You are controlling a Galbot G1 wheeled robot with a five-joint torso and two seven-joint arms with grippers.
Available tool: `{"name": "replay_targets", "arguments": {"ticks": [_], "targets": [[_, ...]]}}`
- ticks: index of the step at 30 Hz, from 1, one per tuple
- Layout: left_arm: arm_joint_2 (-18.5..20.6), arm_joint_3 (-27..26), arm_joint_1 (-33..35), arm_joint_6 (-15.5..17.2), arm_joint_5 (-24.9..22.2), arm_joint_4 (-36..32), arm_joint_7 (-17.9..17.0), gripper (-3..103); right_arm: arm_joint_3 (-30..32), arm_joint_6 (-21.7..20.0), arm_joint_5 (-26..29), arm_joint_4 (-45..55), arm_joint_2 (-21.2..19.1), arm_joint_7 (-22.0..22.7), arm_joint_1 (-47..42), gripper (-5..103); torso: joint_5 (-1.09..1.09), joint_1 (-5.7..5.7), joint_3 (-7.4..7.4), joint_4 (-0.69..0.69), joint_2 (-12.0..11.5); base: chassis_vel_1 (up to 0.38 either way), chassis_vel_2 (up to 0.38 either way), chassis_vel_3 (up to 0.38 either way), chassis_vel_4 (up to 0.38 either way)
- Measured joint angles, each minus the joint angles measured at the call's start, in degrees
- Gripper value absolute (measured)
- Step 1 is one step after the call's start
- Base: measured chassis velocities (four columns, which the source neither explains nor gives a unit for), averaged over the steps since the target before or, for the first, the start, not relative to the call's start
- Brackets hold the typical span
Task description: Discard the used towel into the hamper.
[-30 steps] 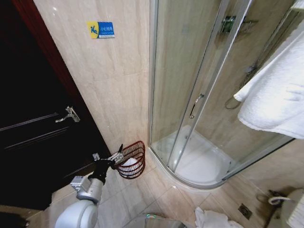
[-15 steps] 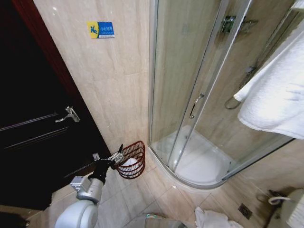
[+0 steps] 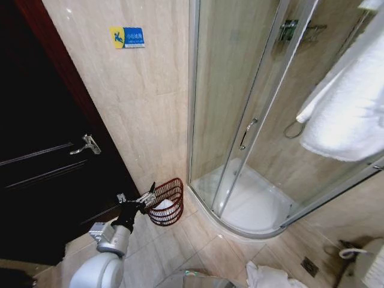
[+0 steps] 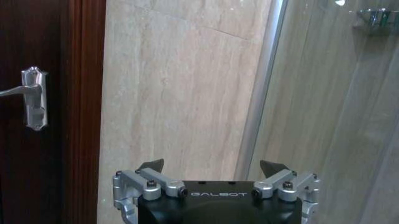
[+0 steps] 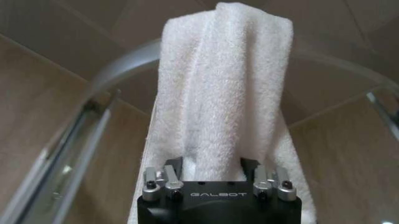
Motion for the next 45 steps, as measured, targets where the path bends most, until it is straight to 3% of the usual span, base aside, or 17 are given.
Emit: {"name": "replay_targets", "arguments": {"ticks": [7,12,15,17,19,33,45], "targets": [[0.00,0.00,0.00,0.00,0.00,0.00,0.00,100,0.19,-0.32,-0.56,-0.06,0.17,0.33,-1.12,39,0.00,0.00,0.00,0.00,0.00,0.000,0.000,0.000,0.000],[0.00,0.00,0.00,0.00,0.00,0.00,0.00,100,-0.17,-0.14,-0.50,1.37,1.46,0.07,-0.80,32,0.00,0.00,0.00,-0.01,0.00,0.000,0.000,0.000,0.000],[0.00,0.00,0.00,0.00,0.00,0.00,0.00,100,-0.79,0.26,-0.48,1.66,2.35,-1.44,-0.09,20,0.00,-0.01,-0.01,-0.01,0.01,0.000,0.000,0.000,0.000],[0.00,0.00,0.00,0.00,0.00,0.00,0.00,100,-0.86,0.34,-0.50,1.70,2.53,-1.74,-0.02,20,0.00,-0.01,-0.01,-0.01,0.01,0.000,0.000,0.000,0.000],[0.00,0.00,0.00,0.00,0.00,0.00,0.00,100,-0.96,0.65,-0.57,2.21,3.12,-2.31,-0.04,10,0.00,-0.01,-0.01,-0.01,0.01,0.000,0.000,0.000,0.000],[0.00,0.00,0.00,0.00,0.00,0.00,0.00,100,-1.26,1.48,-0.65,1.89,3.54,-4.81,1.17,8,0.01,-0.01,0.00,0.00,0.00,0.000,0.000,0.000,0.000],[0.00,0.00,0.00,0.00,0.00,0.00,0.00,100,-1.60,1.04,-0.77,9.85,9.51,-3.04,3.22,8,-0.01,-0.02,-0.01,-0.01,0.01,0.000,0.000,0.000,0.000]]}}
